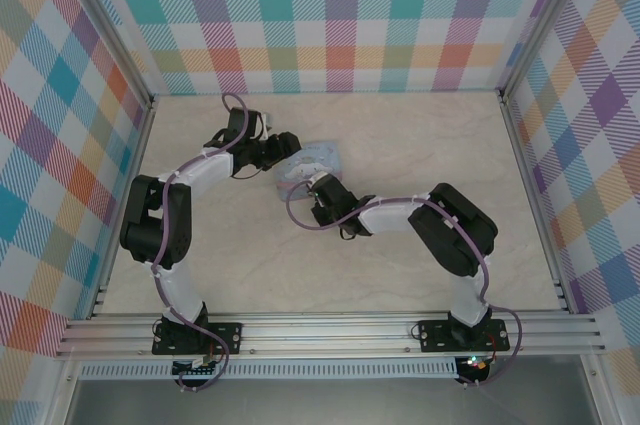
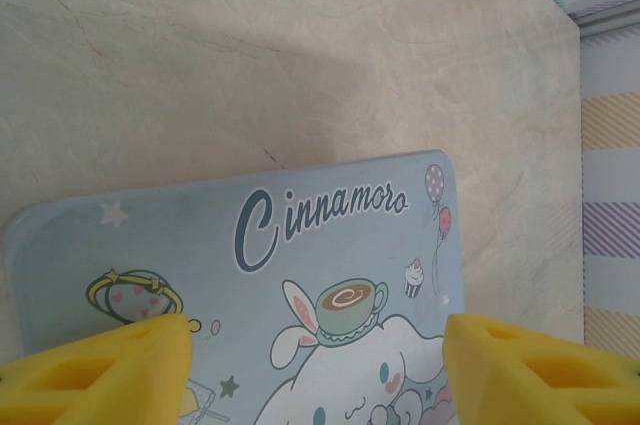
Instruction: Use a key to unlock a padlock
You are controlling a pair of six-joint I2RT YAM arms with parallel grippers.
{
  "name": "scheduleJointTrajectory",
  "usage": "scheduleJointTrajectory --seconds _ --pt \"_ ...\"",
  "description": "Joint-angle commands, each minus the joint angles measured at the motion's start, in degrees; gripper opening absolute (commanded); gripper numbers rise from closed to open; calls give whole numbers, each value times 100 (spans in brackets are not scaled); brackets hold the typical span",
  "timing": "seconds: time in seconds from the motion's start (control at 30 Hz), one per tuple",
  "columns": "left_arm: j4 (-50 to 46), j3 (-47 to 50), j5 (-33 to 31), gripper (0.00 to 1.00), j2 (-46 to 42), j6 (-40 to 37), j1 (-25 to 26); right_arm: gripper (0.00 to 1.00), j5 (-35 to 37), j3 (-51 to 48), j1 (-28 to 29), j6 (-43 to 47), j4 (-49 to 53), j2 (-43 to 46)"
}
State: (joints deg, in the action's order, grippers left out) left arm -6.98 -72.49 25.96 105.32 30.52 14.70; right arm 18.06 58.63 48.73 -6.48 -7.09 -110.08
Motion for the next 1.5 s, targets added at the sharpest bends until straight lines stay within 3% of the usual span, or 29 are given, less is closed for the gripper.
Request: scheduleJointTrajectory --seconds 0.0,0.3,0.37,0.6,0.83,1.13,1.47 --pt "-173 -15 66 67 -16 -158 -37 4 -264 -136 -28 16 -251 263" --pt "-87 352 79 67 -150 -183 -11 2 -948 -449 -251 -259 -663 452" --pt "-30 423 76 67 -178 -132 6 7 -824 -489 -250 -181 -646 475" --pt "55 550 118 66 -257 -21 136 41 -554 -935 -251 274 -1047 651" --pt "96 596 104 66 -270 41 182 58 73 -1029 20 786 -1574 368" --pt "78 546 43 66 -230 66 220 60 348 -788 58 985 -1938 -107" --pt "64 533 17 66 -205 74 234 54 601 -633 58 1037 -2316 -468"
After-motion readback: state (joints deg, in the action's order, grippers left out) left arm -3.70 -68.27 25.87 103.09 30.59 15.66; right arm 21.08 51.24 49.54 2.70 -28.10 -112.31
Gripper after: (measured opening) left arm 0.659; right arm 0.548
